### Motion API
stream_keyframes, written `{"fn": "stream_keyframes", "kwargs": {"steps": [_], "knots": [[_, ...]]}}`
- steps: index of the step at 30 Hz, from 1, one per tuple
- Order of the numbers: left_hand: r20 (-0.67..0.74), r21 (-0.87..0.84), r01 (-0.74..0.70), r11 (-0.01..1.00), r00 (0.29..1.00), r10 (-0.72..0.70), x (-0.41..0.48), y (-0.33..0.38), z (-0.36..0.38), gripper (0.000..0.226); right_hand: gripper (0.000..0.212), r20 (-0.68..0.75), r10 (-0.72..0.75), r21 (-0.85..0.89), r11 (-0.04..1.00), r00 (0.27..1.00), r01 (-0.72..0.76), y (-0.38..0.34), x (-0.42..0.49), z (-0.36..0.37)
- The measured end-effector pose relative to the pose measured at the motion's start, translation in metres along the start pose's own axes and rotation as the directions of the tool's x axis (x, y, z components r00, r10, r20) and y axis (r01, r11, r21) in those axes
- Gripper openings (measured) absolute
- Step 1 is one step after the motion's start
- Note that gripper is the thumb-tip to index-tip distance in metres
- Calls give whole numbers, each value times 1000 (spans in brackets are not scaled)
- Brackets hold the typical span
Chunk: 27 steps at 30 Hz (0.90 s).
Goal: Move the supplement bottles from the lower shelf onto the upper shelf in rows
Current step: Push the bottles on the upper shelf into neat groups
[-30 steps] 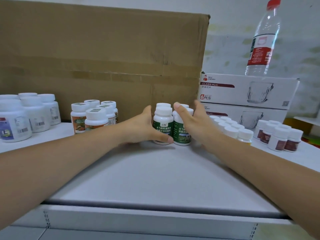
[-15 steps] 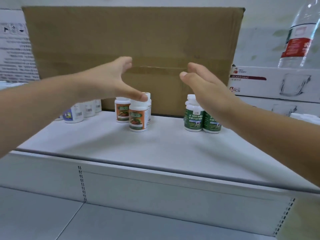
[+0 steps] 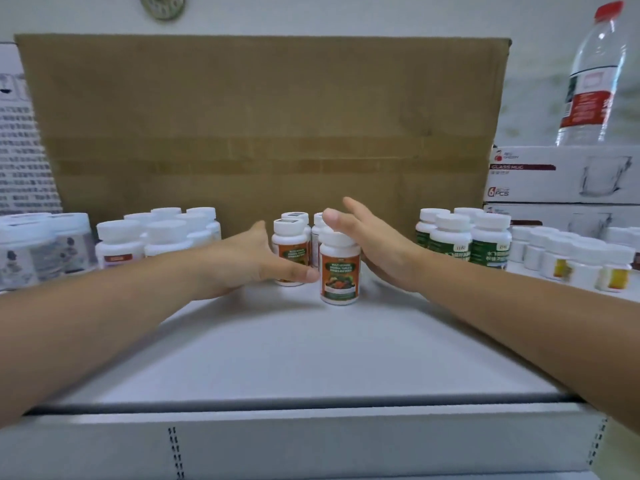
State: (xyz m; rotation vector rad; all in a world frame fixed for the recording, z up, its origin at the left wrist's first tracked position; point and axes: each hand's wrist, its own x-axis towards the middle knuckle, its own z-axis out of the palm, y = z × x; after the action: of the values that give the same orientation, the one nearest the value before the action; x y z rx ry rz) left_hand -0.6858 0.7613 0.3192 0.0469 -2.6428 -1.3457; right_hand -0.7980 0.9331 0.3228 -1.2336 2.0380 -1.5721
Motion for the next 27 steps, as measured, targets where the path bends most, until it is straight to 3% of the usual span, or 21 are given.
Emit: {"fn": "stream_keyframes", "kwargs": {"steps": [3,7,11,14,17,20,22,25,27], "knots": [[-24,-82,-41,996,999,39,5,-5,3,97,125,26,-3,-81,997,1000,5,7,-2,-1],[31,-135,-92,987,995,96,9,-9,4,83,132,35,23,-141,990,999,-18,12,0,3],[101,-130,-89,988,990,103,11,-12,-1,96,91,79,8,-131,991,997,3,16,5,4],[97,-137,-99,986,989,113,9,-12,0,96,110,85,6,-178,984,996,9,15,7,5],[97,-133,-104,986,988,118,7,-8,2,89,143,92,21,-209,978,996,-1,16,9,6],[88,-132,-101,986,990,113,7,-9,3,95,144,109,22,-231,973,994,4,18,11,4],[58,-109,-73,991,995,80,6,-8,4,107,125,132,16,-222,975,991,14,19,11,3],[59,-92,-76,993,995,81,6,-8,4,103,82,205,-17,-198,978,979,58,19,10,3],[62,-95,-72,993,995,78,7,-8,4,104,78,220,-29,-183,981,975,70,19,9,4]]}}
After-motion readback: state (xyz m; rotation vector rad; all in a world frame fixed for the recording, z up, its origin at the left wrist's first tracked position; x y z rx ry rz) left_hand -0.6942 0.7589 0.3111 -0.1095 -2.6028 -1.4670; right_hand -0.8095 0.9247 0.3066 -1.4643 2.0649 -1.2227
